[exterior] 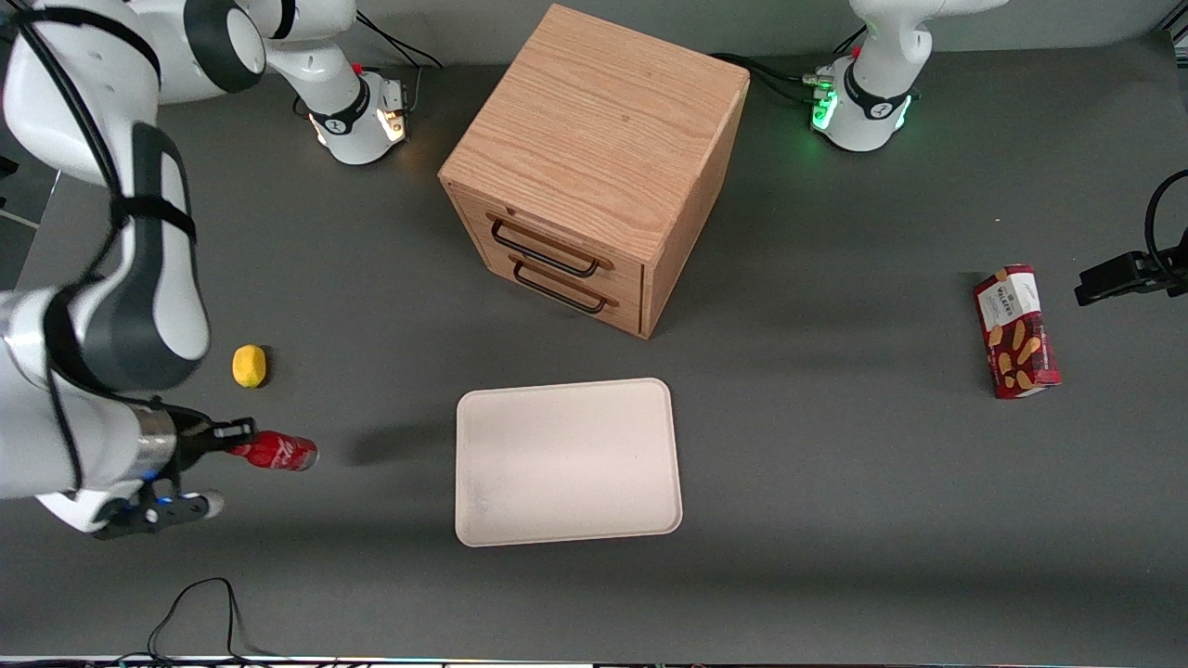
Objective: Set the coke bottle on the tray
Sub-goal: 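Lift the bottle with the right gripper, then carry the bottle over the white tray with the right gripper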
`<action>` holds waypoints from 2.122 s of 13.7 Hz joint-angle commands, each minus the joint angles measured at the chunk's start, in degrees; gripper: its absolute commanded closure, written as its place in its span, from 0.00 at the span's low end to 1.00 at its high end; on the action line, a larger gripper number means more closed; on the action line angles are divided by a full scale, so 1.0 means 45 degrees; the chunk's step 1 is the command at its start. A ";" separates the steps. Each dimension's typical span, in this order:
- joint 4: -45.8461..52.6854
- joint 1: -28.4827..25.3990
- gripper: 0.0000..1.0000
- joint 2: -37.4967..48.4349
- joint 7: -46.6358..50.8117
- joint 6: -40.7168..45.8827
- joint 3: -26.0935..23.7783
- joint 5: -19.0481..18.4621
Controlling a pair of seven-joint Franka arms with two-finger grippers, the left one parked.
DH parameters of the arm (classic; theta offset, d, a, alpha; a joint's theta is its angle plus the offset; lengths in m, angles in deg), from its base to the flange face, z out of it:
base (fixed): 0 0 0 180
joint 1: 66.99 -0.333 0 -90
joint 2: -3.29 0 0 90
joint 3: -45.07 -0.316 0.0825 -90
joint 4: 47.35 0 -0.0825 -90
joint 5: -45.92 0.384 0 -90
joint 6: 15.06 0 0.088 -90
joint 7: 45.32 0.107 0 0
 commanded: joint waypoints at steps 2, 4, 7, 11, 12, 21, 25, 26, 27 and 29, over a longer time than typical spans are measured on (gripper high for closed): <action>-0.0329 -0.0020 1.00 0.1883 0.0525 0.1397 0.0078 -0.0138; -0.0465 -0.0020 1.00 0.2605 0.0799 0.1867 0.0078 -0.0098; -0.0446 -0.0117 1.00 0.2726 0.1109 0.2201 0.0078 -0.0098; -0.0309 -0.0117 1.00 0.2143 0.1698 0.1714 -0.0136 -0.0099; -0.0290 -0.0117 1.00 0.1908 0.2007 0.1461 -0.0369 -0.0098; -0.0270 -0.1873 1.00 -0.0474 0.7143 -0.2306 -0.1817 -0.0196; -0.0270 -0.2460 1.00 -0.1354 0.7712 -0.3792 -0.1836 -0.0196; -0.0270 -0.2558 1.00 -0.1588 0.7829 -0.4240 -0.1836 -0.0196; -0.0251 -0.2656 1.00 -0.1784 0.7850 -0.4554 -0.1817 -0.0196; -0.0251 -0.2792 1.00 -0.2058 0.7908 -0.5043 -0.1817 -0.0196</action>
